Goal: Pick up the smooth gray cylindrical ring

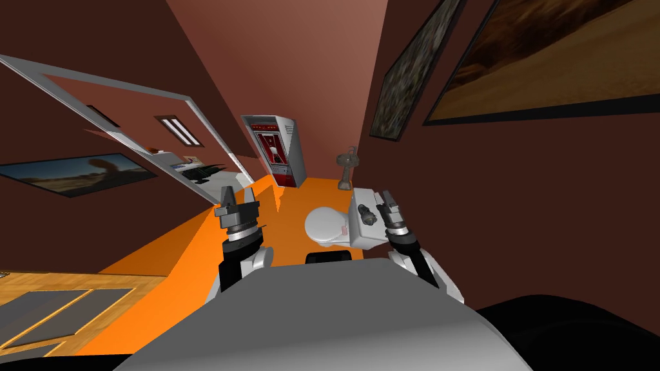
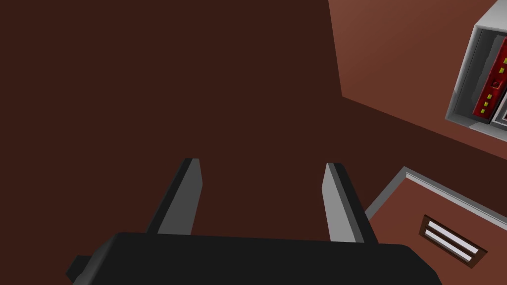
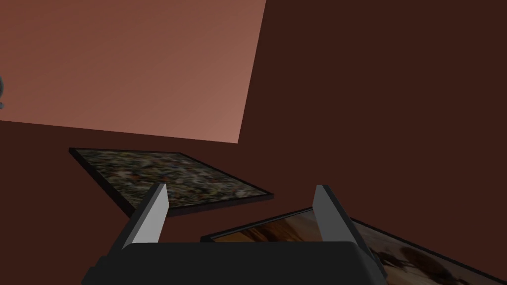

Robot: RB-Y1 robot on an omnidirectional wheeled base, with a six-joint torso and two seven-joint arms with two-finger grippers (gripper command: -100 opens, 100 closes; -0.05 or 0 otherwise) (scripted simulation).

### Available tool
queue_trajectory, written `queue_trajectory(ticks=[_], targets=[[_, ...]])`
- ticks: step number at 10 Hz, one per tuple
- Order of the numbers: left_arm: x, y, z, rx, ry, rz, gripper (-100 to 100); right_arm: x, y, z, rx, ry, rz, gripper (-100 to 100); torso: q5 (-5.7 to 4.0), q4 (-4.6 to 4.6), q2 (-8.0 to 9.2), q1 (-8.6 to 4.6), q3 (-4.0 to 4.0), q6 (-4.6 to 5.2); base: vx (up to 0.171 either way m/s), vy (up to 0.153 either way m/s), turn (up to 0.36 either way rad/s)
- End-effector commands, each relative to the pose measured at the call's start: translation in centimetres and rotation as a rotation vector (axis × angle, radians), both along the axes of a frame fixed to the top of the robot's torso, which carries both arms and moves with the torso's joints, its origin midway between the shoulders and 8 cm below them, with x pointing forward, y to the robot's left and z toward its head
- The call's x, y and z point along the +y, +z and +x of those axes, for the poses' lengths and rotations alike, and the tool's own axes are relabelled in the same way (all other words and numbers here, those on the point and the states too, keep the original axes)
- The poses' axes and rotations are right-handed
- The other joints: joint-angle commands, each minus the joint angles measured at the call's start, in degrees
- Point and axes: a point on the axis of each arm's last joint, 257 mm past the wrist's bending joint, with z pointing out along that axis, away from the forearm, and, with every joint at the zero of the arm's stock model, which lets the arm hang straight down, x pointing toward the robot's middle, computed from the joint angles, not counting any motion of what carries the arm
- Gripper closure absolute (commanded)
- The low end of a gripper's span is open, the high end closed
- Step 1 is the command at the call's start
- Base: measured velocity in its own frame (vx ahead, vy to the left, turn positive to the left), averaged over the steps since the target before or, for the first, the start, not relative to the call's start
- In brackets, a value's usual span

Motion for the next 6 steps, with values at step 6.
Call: queue_trajectory(ticks=[6], targets=[[0.00, 0.00, 0.00, 0.000, 0.000, 0.000, 0, -0.09, -0.89, -0.79, 0.038, 0.060, -0.140, -100, -0.02, 0.01, 0.04, -0.07, 0.02, 0.00, 0.045, 0.061, 0.013]])
